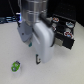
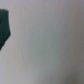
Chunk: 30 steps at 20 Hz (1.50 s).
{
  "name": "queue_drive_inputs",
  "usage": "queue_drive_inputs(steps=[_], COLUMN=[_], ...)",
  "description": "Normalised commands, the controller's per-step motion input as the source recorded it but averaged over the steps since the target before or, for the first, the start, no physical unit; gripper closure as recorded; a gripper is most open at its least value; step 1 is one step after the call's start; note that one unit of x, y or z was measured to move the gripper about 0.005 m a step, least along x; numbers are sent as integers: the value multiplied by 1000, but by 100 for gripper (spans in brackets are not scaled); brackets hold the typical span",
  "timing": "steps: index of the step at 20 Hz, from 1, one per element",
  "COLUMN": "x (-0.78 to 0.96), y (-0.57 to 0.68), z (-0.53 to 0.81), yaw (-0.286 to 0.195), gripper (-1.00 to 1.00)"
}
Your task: Open the kcup holder, insert the kcup into the holder, and close the kcup holder
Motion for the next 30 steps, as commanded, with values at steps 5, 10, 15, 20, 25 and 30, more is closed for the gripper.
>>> queue_drive_inputs(steps=[5, 10, 15, 20, 25, 30], x=[220, 427, 370, 294, 193, 126], y=[-653, -424, -319, -260, -246, -294], z=[9, -9, -107, -156, -167, -162], yaw=[-202, -187, -167, -150, -127, -133], gripper=[-100, -100, -100, -100, -100, -100])
